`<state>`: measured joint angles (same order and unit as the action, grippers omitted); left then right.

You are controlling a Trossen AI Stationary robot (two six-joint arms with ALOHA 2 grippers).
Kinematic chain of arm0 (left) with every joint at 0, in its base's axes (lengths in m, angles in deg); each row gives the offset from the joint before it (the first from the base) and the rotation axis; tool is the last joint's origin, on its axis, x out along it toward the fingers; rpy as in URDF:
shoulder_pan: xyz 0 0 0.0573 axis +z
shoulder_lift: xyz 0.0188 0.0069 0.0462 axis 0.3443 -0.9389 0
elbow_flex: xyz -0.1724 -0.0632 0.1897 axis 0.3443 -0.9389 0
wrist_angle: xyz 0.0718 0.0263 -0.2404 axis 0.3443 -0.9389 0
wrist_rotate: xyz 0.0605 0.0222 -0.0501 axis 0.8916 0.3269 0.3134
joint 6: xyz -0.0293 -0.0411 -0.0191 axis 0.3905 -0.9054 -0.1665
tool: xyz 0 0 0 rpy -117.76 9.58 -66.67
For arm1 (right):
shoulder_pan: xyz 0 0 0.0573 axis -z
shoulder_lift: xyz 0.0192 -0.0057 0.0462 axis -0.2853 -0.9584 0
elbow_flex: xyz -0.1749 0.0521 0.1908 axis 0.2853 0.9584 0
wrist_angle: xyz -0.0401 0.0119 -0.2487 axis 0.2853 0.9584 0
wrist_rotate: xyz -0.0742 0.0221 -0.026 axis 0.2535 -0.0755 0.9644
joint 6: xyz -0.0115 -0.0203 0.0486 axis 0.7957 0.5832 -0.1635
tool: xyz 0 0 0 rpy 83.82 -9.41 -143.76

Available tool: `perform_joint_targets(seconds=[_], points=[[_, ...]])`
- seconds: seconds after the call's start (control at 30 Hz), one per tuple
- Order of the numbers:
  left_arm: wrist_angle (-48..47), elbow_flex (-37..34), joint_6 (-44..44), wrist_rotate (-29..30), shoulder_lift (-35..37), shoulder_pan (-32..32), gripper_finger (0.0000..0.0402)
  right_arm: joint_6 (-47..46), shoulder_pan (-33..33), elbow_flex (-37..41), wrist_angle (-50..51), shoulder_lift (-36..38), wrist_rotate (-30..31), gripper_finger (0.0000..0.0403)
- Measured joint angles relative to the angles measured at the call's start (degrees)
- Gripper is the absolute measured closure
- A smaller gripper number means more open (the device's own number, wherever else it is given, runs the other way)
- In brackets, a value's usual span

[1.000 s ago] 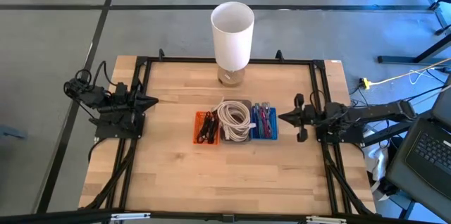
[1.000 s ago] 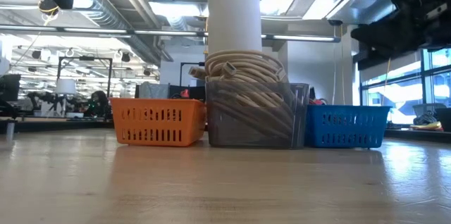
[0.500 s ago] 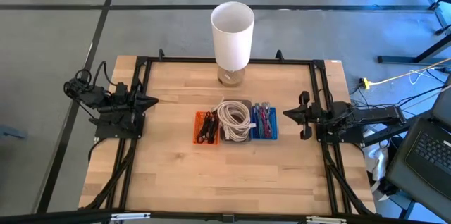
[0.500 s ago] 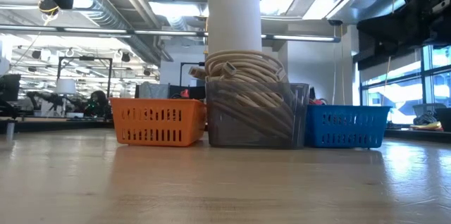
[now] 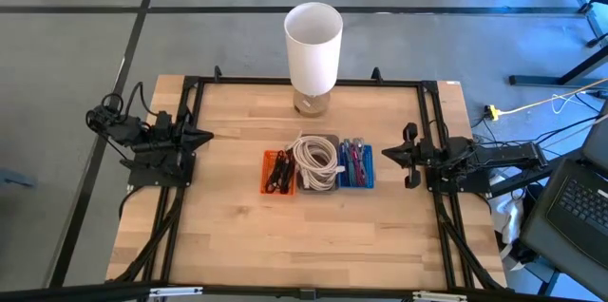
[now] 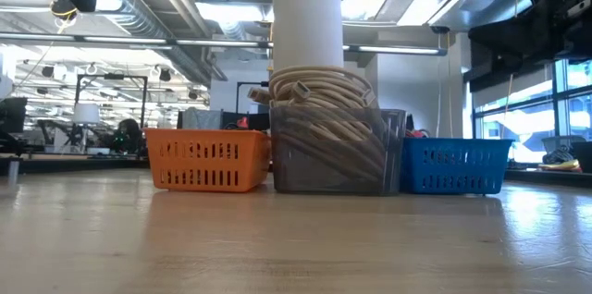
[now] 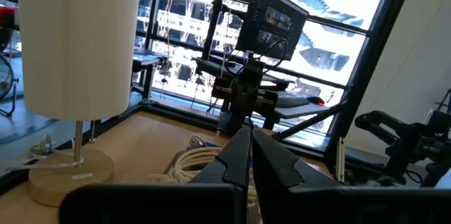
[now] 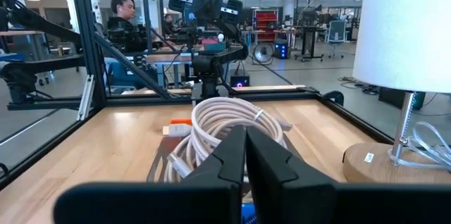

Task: Pick & Place USB Port
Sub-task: Return to Home Position

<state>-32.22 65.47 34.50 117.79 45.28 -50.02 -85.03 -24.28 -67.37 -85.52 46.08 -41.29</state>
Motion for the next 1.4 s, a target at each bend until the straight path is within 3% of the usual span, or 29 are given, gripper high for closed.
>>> perform_joint_targets(seconds=[0.9, 1.1, 1.17, 1.3, 1.4], points=[[-0.02, 0.00, 0.05, 0.00, 0.00, 0.00, 0.0397, 0.02, 0.00, 0.00, 0.00, -0.02, -0.02, 0.0383], [0.76, -2.04, 5.14, -0.62, 0.60, 0.35, 0.0392, 0.02, 0.00, 0.00, -0.02, -0.02, -0.02, 0.0383], [3.64, -4.16, 8.62, -3.79, 0.59, 1.37, 0.0391, 0.02, 0.00, 0.00, -0.02, -0.02, -0.02, 0.0383], [9.54, -7.13, 15.62, -15.87, 0.63, 4.30, 0.0394, 0.02, 0.00, 0.00, -0.04, -0.04, -0.02, 0.0383], [11.72, -9.19, 16.81, -20.61, 0.61, 6.70, 0.0396, 0.02, 0.00, 0.00, -0.02, -0.04, -0.02, 0.0383]])
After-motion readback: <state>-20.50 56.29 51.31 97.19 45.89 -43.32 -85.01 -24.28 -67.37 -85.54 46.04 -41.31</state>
